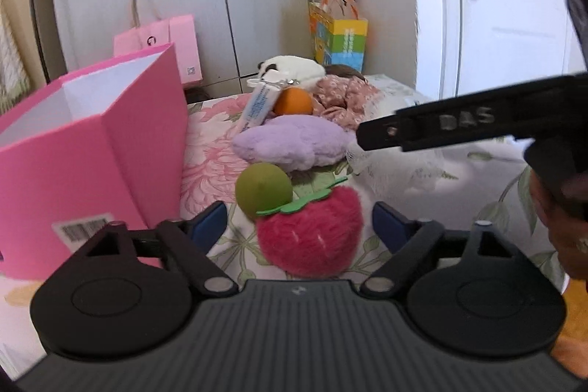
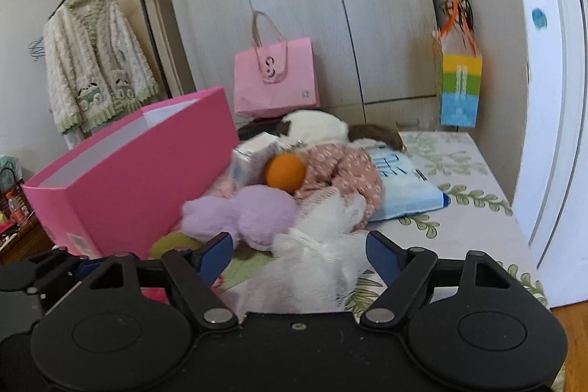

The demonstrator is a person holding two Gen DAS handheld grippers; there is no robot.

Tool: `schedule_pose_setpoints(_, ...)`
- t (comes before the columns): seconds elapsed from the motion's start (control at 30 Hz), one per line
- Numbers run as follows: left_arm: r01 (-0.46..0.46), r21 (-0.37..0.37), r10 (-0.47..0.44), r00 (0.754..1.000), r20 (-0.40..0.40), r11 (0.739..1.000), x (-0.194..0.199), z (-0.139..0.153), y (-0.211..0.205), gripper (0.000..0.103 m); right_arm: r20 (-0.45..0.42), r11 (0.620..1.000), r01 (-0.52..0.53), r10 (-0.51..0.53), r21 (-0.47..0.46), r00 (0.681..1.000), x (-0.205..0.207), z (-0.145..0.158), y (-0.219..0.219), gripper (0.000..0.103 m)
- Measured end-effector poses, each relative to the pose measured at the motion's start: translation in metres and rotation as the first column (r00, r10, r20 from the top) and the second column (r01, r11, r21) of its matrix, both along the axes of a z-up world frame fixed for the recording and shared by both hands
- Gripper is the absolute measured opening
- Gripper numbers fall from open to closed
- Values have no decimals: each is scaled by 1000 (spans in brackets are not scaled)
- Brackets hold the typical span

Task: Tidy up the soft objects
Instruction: 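Grasp the red strawberry plush with the left tool while the right tool grasps the white mesh puff, then carry both plush items over the pink box and open both tools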

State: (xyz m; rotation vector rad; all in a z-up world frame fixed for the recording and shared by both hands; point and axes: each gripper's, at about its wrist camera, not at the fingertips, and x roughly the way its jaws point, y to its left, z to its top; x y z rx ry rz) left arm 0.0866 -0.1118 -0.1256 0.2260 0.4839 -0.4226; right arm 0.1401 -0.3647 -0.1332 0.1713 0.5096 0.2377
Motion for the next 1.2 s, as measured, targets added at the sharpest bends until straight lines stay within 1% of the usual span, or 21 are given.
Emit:
schedule_pose_setpoints(0.03,1,1,-1,1000,-7,1000,1,-1,-2,76,-9,1000,8,-8,2,1000,4,-3,-1,81)
schedule_pose_setpoints(0.1,4,-6,-4,999,-51,1000,4,-5,-4,76,-18,1000,21,-20,5,1000,9,-9,-4,80)
schedule_pose_setpoints(0.17,-7,-23,5,995,-95,1000,9,-9,-3,74,-35,1000,24,-24,14,999,14,-15,-5,74)
schedule_pose_setpoints(0.2,-12,-40,8,995,-104,999,9,-10,-2,71,-40,1000,21,-20,18,999,15,-17,-6,68)
schedule_pose_setpoints(0.23,-16,-54,11,994,-106,998,10,-10,-1,68,-40,1000,18,-17,24,999,15,-19,-7,63)
schedule_pose_setpoints(0.3,-31,-57,25,995,-98,998,9,-10,-1,56,-32,1000,24,-24,17,999,13,-21,-8,55)
schedule_pose_setpoints(0.33,-33,-56,27,995,-95,998,9,-10,-1,56,-22,1000,28,-28,12,999,10,-21,-8,51)
schedule_pose_setpoints(0.4,-30,-61,24,995,-97,998,8,-10,0,55,-4,1000,31,-31,5,1000,5,-21,-8,49)
schedule_pose_setpoints(0.47,-27,-61,21,995,-99,998,7,-9,0,54,5,999,36,-36,2,999,0,-20,-9,48)
schedule_pose_setpoints(0.63,-16,-70,8,994,-113,997,2,-5,4,54,-5,999,52,-52,1,999,-14,-19,-10,48)
schedule_pose_setpoints(0.8,-3,-95,-12,987,-162,995,-3,1,19,54,-28,998,51,-50,25,998,-33,-16,-11,49)
schedule_pose_setpoints(1.0,7,-91,-24,982,-186,996,-13,11,41,54,-52,1000,-7,7,8,999,-59,-9,3,49)
schedule_pose_setpoints(1.07,2,-82,-19,977,-211,997,-14,13,51,54,-70,999,-40,40,6,997,-65,-5,10,49)
schedule_pose_setpoints(1.2,1,-115,-31,964,-266,993,-15,19,71,54,-87,995,-98,98,12,991,-74,3,29,49)
